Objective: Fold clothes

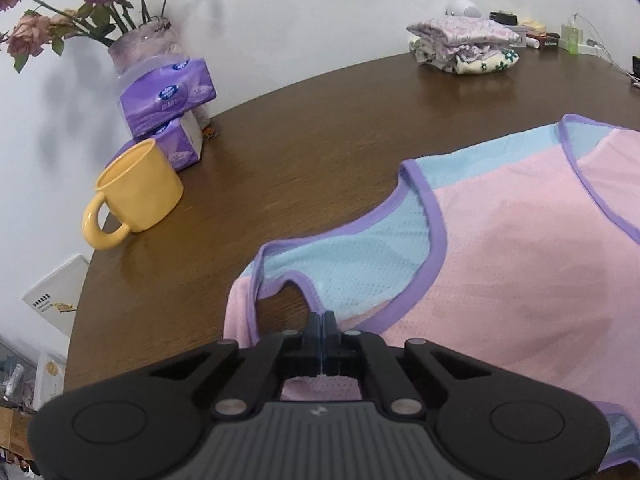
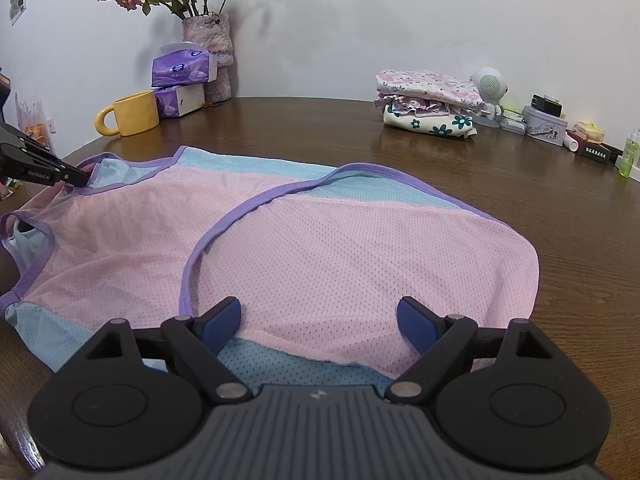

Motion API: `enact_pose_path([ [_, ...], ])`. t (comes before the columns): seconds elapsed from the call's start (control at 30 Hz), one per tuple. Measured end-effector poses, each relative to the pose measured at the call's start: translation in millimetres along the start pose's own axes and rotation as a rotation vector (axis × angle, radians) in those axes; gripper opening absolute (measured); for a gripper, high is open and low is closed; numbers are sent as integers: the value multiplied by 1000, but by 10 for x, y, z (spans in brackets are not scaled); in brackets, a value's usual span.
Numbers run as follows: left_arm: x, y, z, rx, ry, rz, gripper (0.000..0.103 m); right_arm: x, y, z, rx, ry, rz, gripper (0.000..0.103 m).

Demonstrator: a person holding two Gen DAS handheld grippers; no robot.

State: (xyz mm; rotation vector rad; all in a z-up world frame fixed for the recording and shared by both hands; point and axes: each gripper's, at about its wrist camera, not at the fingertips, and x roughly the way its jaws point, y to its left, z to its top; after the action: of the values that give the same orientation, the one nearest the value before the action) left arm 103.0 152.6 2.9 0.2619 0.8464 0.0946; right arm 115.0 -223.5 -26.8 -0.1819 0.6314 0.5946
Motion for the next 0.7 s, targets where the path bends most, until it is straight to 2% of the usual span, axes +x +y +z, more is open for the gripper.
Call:
enact_pose_path([
  [0.1, -147, 33, -10, -65, -42, -1, 10, 2, 0, 0, 0, 0, 0, 87],
  [0.17, -338, -25, -35, -79, -95, -31, 13, -1, 3, 0, 1, 1, -2, 87],
  [0.27, -654, -296, -132, -38, -157, -147, 18, -24, -13, 18, 23, 3, 0, 85],
  [0.4, -885, -673, -298, -5, -166, -333, 22, -161, -38, 53, 39, -23, 2, 85],
  [0.47, -957, -829, -365, 20, -175, -388, 22, -228, -35, 56, 30, -31, -9, 85],
  [0.57, -1013, -1045, -488, 71, -176, -414, 22, -265, -66, -3, 29, -8, -34, 85],
  [0.67, -965, -1176, -639, 102, -148, -393, 23, -305, -129, -96, 42, 16, -64, 84],
  [0.7, -956, -1164, -675, 92, -168, -385, 26, -318, -150, -124, 47, 20, -71, 84],
])
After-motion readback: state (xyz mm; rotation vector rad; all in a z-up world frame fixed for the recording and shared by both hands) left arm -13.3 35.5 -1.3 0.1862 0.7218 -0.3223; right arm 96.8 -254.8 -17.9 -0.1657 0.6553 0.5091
